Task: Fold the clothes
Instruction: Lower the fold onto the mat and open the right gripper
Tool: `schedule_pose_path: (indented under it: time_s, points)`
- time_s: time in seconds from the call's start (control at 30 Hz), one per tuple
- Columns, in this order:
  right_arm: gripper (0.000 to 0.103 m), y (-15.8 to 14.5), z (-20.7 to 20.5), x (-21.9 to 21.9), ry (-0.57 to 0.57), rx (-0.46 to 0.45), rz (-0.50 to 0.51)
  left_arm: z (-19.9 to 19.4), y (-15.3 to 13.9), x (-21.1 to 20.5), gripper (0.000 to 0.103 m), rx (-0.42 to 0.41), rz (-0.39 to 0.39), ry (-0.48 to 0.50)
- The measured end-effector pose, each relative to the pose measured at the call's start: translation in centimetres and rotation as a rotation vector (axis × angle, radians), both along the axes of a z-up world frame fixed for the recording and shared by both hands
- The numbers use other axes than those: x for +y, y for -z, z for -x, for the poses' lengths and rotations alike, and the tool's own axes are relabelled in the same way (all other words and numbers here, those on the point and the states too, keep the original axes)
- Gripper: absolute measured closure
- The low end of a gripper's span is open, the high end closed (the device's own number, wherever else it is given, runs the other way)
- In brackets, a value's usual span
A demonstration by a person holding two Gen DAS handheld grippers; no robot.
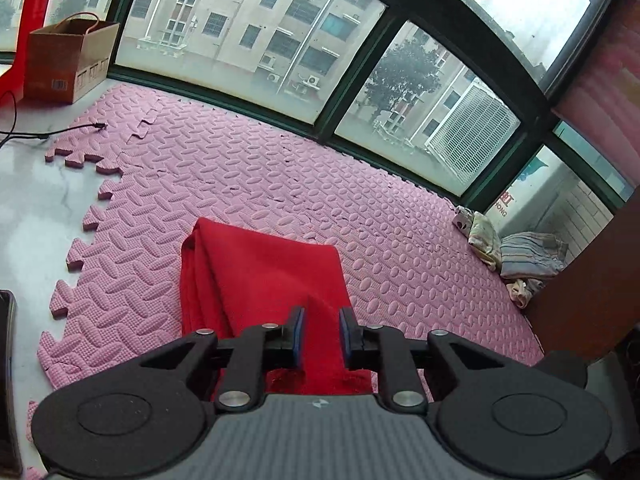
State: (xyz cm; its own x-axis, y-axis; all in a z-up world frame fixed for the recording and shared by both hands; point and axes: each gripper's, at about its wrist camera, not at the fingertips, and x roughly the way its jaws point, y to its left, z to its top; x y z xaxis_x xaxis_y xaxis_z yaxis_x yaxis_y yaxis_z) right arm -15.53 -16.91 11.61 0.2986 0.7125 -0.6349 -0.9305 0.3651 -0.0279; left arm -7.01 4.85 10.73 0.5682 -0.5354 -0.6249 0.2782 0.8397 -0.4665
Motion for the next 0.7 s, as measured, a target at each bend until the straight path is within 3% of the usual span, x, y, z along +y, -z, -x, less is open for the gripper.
schedule_pose_path:
  time_s: [0.23,0.47,0.57,0.7]
  points:
    - [0.09,-0.9,-6.7,0.1,0.237,-0.027,-0.005,1.7,1.9,1.3,0.082,0.054,0.005,0.027]
    - [0.088,2.7,-14.2,3.0,0.354,0.067,0.003,2.5,2.0,1.8,0.08,0.054,0.023,0.047]
    - [0.087,4.4,-14.6,3.5,0.33,0.112,0.042,2.7,1.5,2.1,0.075,0.041,0.037,0.049]
    - [0.087,4.3,-11.7,3.0,0.244,0.149,0.025,2.7,0.0,2.2,0.061,-0.014,0.039,0.033]
